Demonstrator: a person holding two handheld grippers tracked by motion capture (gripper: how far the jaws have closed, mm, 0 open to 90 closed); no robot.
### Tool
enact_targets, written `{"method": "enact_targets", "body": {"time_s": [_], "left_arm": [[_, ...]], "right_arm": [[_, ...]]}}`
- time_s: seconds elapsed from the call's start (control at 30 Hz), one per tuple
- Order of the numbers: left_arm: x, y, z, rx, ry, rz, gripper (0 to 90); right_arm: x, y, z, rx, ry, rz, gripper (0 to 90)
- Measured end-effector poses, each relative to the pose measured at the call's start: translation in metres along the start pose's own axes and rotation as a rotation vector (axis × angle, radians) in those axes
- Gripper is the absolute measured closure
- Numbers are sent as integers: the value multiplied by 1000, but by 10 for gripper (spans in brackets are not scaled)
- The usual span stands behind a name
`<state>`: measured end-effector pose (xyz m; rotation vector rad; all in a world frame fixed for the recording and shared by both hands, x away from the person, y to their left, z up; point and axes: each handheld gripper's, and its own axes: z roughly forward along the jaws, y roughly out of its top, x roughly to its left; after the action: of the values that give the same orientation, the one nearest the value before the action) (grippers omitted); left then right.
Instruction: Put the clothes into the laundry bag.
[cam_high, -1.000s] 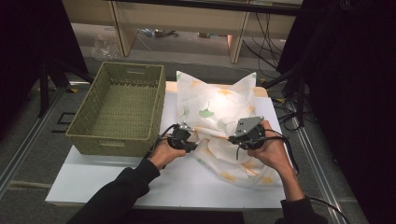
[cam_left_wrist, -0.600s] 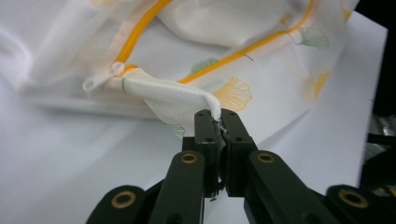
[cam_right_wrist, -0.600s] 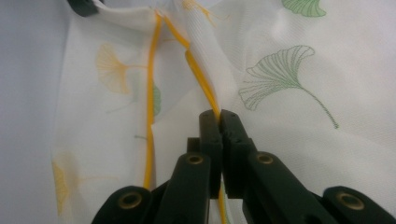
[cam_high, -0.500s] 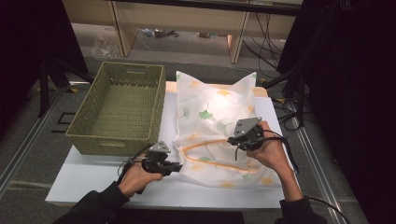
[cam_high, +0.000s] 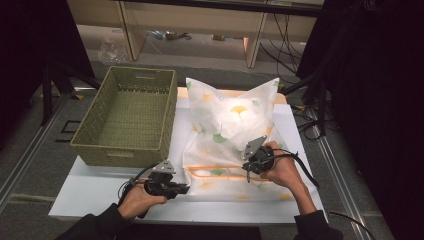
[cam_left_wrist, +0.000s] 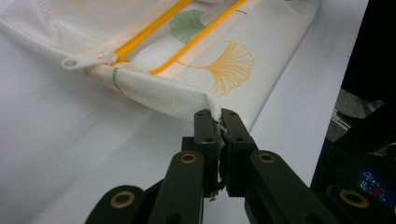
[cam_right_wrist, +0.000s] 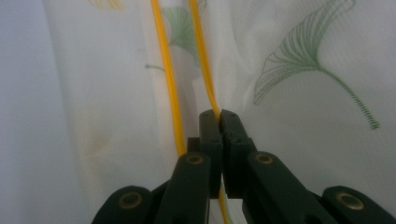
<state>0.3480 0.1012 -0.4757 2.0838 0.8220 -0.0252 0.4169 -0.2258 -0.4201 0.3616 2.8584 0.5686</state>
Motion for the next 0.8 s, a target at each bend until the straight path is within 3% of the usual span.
{"method": "enact_targets", "body": {"time_s": [0.03, 0.17, 0.23, 0.53, 0.57, 0.8], "left_arm": [[0, 0, -1, -2, -3, 11, 863], [-2, -1, -1, 1, 5, 21, 863], [-2, 0, 0, 0, -1, 29, 862], [-6, 1, 3, 16, 16, 51, 862], [-6, 1, 3, 15, 13, 59, 862], [-4, 3, 3, 15, 15, 70, 864]], "right_arm": [[-3, -1, 5, 13, 2, -18, 899], [-9, -8, 22, 52, -4, -5, 898], [-12, -11, 27, 55, -16, 33, 898], [-34, -10, 41, 40, -162, 83, 898], [-37, -10, 42, 36, -202, 87, 898], [-58, -9, 47, 26, -275, 130, 899]]}}
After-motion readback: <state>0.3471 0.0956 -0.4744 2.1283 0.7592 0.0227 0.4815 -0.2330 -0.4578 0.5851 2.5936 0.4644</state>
